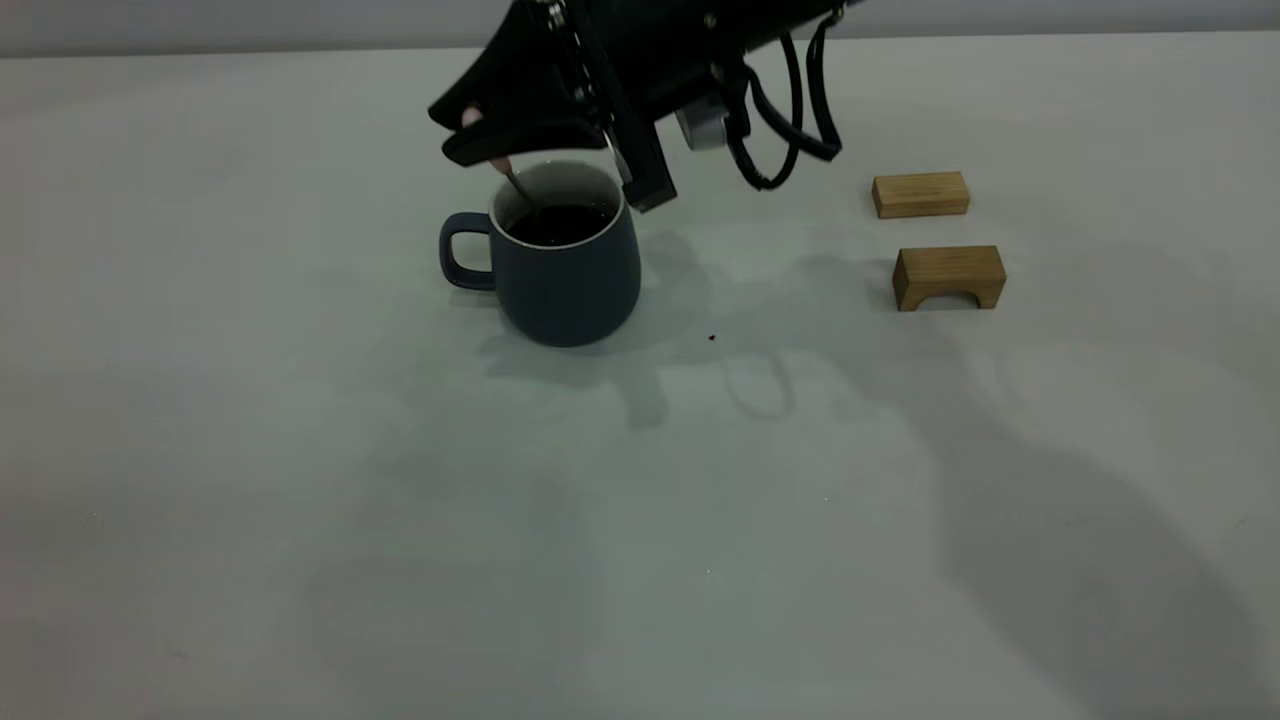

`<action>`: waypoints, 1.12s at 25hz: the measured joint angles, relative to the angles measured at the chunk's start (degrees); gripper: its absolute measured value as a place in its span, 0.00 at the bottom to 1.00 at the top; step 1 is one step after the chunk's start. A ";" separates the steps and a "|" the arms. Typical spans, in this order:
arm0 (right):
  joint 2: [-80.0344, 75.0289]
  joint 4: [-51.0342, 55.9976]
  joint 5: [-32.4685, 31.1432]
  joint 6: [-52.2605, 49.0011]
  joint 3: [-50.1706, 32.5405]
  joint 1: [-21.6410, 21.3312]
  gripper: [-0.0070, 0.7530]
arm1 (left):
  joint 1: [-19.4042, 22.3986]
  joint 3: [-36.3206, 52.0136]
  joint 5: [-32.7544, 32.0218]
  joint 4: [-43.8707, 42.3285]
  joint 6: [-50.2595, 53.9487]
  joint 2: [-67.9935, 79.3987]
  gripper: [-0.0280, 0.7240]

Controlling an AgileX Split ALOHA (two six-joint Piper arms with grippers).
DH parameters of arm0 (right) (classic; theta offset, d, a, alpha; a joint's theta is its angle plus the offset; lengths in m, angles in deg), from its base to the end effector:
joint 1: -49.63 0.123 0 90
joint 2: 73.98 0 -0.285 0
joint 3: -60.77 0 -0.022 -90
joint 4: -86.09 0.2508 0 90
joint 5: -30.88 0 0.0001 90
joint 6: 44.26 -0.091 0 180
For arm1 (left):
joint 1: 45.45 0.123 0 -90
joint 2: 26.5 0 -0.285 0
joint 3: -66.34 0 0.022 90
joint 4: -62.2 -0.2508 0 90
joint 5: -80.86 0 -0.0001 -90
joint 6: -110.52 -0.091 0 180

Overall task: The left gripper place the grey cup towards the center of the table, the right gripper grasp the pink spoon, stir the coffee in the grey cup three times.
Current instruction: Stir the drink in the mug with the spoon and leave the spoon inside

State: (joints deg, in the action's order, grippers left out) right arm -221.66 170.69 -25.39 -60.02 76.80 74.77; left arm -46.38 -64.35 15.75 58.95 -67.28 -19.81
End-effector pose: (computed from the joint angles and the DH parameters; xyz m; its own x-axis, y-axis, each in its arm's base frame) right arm 0.3987 0.2704 0.0863 -0.6459 0.3128 0.6964 0.7631 0.2923 0.5764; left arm -0.0096 0.0048 0.2677 -0.5156 -0.0061 -0.8568 -0.0353 0.9993 0.0141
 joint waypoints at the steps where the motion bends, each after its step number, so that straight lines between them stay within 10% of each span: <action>1: 0.25 -0.56 -0.13 -0.05 0.00 0.00 0.20 | 0.00 0.00 0.00 0.00 0.00 0.00 0.43; 28: -1.59 -2.54 -0.65 -0.15 0.13 0.00 0.20 | 0.00 0.00 0.02 0.00 0.00 0.00 0.43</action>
State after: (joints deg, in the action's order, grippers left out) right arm -223.25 168.15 -26.04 -60.17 76.93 74.77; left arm -46.38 -64.35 15.77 58.95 -67.28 -19.81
